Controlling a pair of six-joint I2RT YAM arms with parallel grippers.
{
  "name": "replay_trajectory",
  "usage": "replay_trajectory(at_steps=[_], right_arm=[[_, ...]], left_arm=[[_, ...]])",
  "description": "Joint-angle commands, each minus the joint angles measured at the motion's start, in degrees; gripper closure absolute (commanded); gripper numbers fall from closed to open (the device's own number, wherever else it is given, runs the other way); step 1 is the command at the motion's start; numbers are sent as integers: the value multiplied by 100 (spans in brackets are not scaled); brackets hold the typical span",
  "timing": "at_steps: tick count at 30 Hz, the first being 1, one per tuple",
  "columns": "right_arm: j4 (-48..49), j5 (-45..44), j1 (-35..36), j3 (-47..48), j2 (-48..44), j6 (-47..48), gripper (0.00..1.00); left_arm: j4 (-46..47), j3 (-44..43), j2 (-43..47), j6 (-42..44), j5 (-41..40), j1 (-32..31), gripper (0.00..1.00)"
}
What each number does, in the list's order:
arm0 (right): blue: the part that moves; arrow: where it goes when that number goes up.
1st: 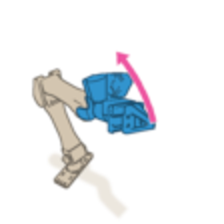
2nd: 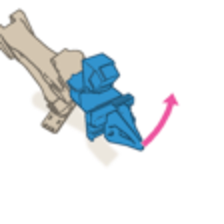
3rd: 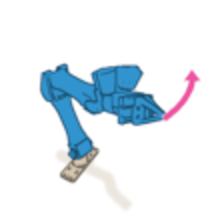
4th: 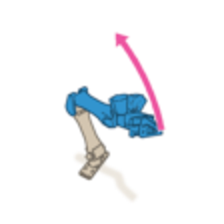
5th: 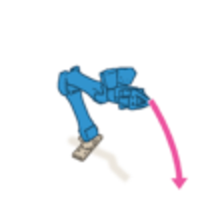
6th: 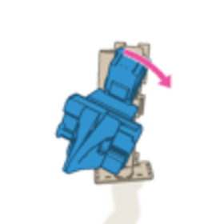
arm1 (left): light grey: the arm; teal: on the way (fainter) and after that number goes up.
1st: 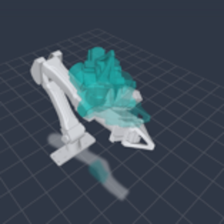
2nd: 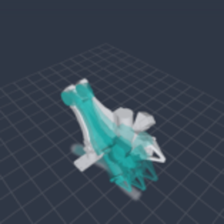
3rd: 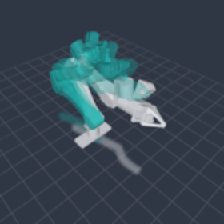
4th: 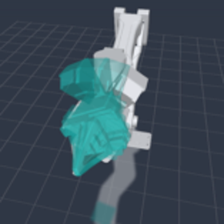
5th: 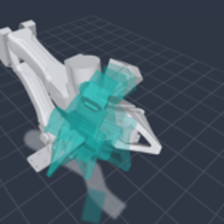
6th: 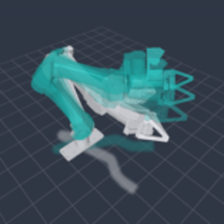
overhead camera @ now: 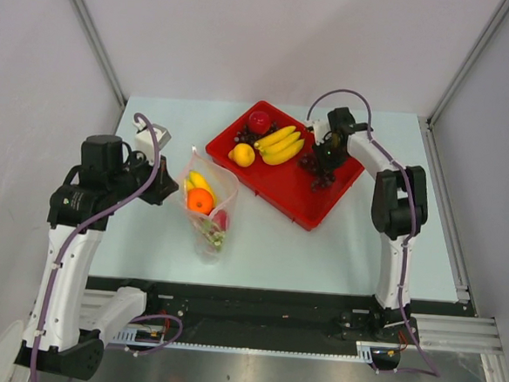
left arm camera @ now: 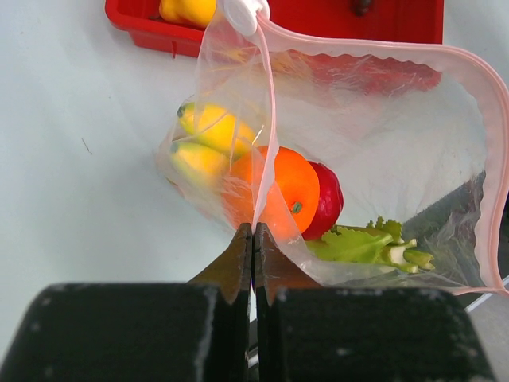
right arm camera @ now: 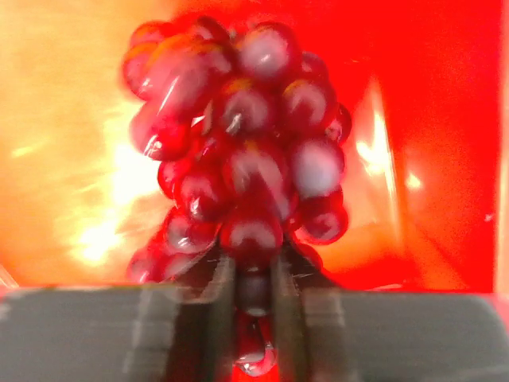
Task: Place the food in the zip-top bag and seal the zipper
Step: Pick up the fake fruit from the bin.
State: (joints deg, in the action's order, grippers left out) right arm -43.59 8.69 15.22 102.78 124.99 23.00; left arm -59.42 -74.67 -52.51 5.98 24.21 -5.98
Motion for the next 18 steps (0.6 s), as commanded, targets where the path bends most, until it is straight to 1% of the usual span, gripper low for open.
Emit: replay_trajectory(at_steps=[1, 6, 8, 9, 10, 12, 13, 14, 16, 18], right_arm=[[18, 1028, 121, 22, -641, -208, 100], [70, 1389, 69, 49, -1326, -515, 100], [166, 1749, 60, 66, -1581, -656, 100], [237, 1881, 51, 67, -1853, -753, 100], [324, 2195, 68, 101, -2012, -962, 100], [605, 2505, 68, 154, -2285, -1288, 100], [737, 2706, 95, 198, -2564, -1690, 100], [1034, 2795, 182, 224, -2689, -1885, 100], [1299, 2910, 331, 286, -3040, -2228, 100], [1651, 2876, 681, 400, -3261, -2607, 100]], left_arm=[[238, -3, 13, -79, 84, 44, 100], [264, -3, 22, -97, 137, 44, 100], [282, 6, 39, -106, 137, 44, 100], [273, 6, 48, -106, 154, 44, 100], [273, -3, 48, -114, 155, 44, 100], [282, 14, 65, -149, 155, 44, 100], [290, 14, 66, -158, 172, 44, 100], [299, 23, 66, -167, 172, 44, 100], [326, 41, 74, -220, 172, 44, 100], [361, 41, 57, -246, 198, 44, 100]])
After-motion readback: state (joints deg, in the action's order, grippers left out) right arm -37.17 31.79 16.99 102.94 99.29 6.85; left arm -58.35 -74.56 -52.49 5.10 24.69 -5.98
